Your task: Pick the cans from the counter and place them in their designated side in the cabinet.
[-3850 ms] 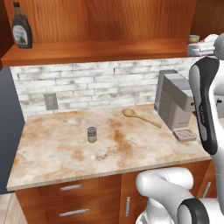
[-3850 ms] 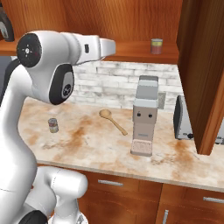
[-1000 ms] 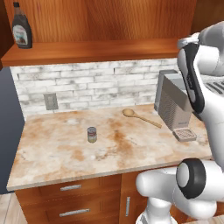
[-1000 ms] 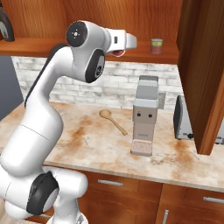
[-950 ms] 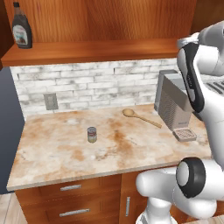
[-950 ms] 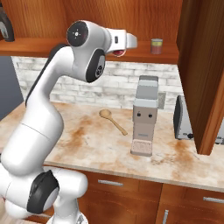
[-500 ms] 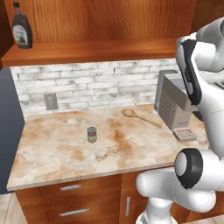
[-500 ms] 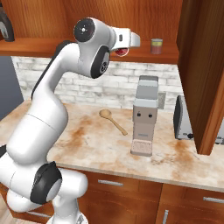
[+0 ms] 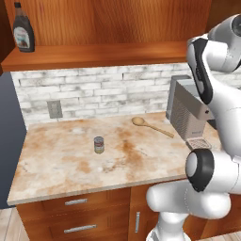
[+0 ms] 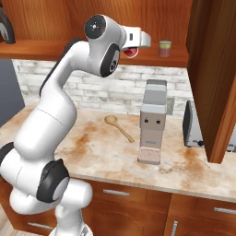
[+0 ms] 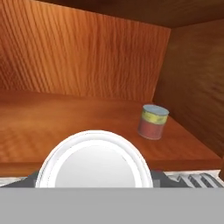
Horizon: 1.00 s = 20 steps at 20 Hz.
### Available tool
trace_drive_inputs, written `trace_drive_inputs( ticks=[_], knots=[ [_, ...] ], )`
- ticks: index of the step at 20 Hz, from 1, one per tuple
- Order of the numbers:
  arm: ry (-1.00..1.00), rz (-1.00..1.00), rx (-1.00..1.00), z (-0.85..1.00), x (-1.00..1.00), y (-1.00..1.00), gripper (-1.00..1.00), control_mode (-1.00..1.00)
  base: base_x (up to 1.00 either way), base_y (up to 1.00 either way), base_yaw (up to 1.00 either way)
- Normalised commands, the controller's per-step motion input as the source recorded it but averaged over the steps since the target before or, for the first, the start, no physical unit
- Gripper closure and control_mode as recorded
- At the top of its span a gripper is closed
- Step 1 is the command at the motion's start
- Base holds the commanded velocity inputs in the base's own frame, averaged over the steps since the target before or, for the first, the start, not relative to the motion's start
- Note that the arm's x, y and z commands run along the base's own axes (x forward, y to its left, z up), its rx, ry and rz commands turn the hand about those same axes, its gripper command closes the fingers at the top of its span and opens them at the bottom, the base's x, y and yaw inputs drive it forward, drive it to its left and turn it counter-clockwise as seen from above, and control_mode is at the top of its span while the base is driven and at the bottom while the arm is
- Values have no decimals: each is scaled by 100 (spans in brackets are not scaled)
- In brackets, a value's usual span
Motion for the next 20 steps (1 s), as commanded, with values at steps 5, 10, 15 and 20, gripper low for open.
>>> trace_drive_inputs(
  ticks=[5,10,15,20],
  knots=[
    [0,0,0,-10,31,-8,100,-100,0,0,0],
    [-1,0,0,-12,27,-7,100,-100,0,0,0],
    [-5,0,0,-5,21,-8,100,-100,0,0,0],
    [-4,0,0,-4,20,-9,100,-100,0,0,0]
  ],
)
